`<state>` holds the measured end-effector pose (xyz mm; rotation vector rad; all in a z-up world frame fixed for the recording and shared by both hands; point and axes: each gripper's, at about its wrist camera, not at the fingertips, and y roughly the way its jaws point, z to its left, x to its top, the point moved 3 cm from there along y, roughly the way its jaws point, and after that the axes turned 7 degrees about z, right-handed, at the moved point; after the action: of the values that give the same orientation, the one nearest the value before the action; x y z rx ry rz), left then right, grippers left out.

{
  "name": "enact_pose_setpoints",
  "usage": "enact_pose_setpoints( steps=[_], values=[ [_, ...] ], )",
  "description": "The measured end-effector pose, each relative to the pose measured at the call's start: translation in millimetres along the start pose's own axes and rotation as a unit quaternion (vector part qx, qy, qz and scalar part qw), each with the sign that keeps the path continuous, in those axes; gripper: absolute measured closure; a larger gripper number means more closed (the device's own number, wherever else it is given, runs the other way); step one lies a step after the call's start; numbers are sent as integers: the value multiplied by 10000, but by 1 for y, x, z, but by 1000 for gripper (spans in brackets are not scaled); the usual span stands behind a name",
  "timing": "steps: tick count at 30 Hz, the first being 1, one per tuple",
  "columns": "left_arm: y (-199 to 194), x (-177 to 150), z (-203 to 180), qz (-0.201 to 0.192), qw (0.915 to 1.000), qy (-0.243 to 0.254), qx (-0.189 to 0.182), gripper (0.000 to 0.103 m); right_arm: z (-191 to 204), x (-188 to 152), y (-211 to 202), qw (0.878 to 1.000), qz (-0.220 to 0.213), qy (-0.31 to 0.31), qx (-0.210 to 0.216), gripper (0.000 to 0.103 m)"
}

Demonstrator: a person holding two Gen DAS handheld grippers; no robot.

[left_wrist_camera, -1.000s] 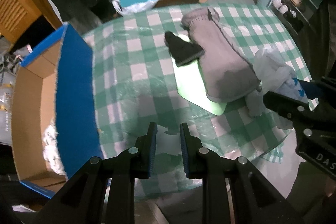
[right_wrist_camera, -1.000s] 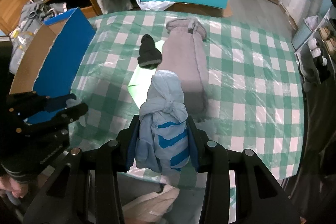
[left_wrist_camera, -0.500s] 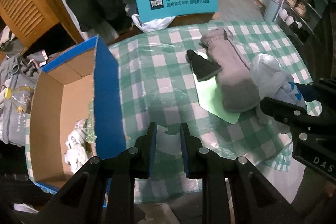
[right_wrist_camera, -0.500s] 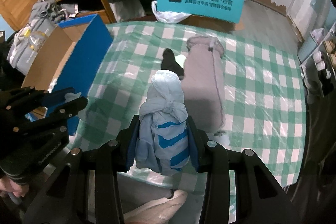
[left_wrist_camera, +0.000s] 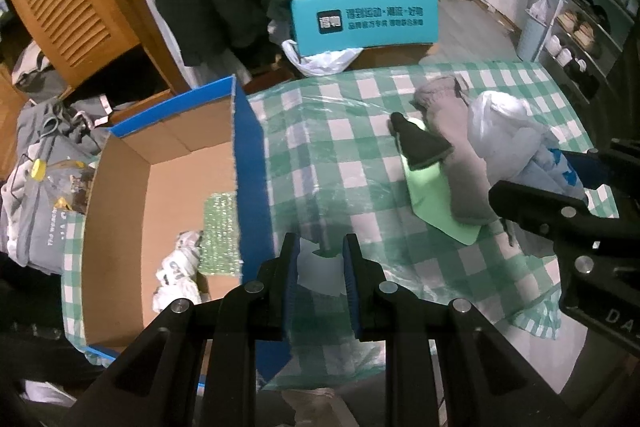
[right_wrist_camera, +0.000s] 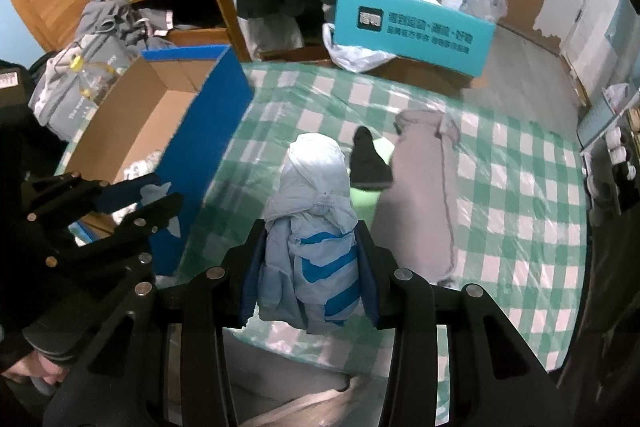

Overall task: Organize soft objects
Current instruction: 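Carry the striped sock with right gripper while left gripper carries the scrap over the box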

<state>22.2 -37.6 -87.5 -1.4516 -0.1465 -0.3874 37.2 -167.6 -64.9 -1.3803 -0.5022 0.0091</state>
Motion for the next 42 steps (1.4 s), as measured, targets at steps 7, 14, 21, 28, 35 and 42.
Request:
enact_pose_setpoints(
  steps=[7,14,21,28,35,42],
  values=[
    [-5,-2,19,-79,9999,-121,89,82,18,12,-2,9999,-58,-125,38,63],
    [-10,-1,42,-180,9993,-273,191,81,38,24,-2,9996,-83,-271,98,63],
    [-12,-3,72,-226,9980,-526,285,81,58,36,1,9989,-84,-421,169,63],
    [-12,-7,99,-258,9961,-730,424,81,78,47,6,9981,-73,-554,258,63],
    [-11,-9,117,-248,9952,-850,410,81,103,59,12,9967,-44,-742,340,63],
    [-9,-13,135,-227,9939,-983,437,81,125,68,20,9949,10,-926,390,63]
  ],
)
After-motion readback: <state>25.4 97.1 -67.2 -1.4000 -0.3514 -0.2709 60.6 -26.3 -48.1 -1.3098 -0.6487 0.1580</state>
